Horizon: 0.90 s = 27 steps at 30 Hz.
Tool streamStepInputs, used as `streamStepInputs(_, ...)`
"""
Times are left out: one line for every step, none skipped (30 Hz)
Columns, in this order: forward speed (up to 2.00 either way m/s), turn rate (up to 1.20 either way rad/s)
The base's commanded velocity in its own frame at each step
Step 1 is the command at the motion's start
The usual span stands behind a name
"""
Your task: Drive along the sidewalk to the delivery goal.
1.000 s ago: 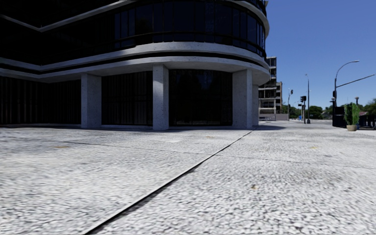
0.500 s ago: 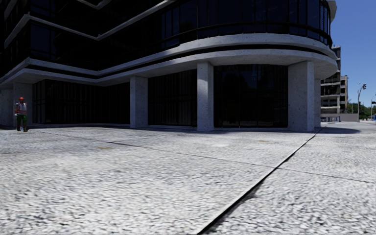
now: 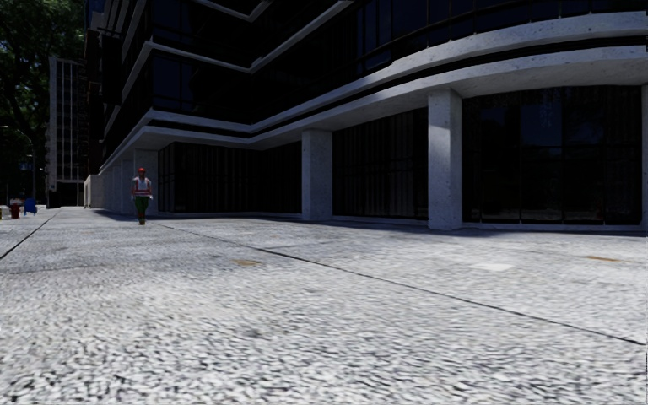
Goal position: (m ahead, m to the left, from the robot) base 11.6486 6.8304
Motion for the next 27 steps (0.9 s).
streamStepInputs(2.0, 0.59)
streamStepInputs(2.0, 0.59)
streamStepInputs(2.0, 0.59)
streamStepInputs(2.0, 0.59)
streamStepInputs(2.0, 0.59)
streamStepInputs(2.0, 0.59)
streamStepInputs(2.0, 0.59)
streamStepInputs(2.0, 0.59)
streamStepInputs(2.0, 0.59)
streamStepInputs(2.0, 0.59)
streamStepInputs(2.0, 0.59)
streamStepInputs(2.0, 0.59)
streamStepInputs(2.0, 0.59)
streamStepInputs(2.0, 0.59)
streamStepInputs(2.0, 0.59)
streamStepInputs(2.0, 0.59)
streamStepInputs(2.0, 0.59)
streamStepInputs(2.0, 0.59)
streamStepInputs(2.0, 0.59)
streamStepInputs(2.0, 0.59)
streamStepInputs(2.0, 0.61)
streamStepInputs(2.0, 0.65)
streamStepInputs(2.0, 0.66)
streamStepInputs(2.0, 0.66)
streamStepInputs(2.0, 0.66)
streamStepInputs(2.0, 0.67)
streamStepInputs(2.0, 0.67)
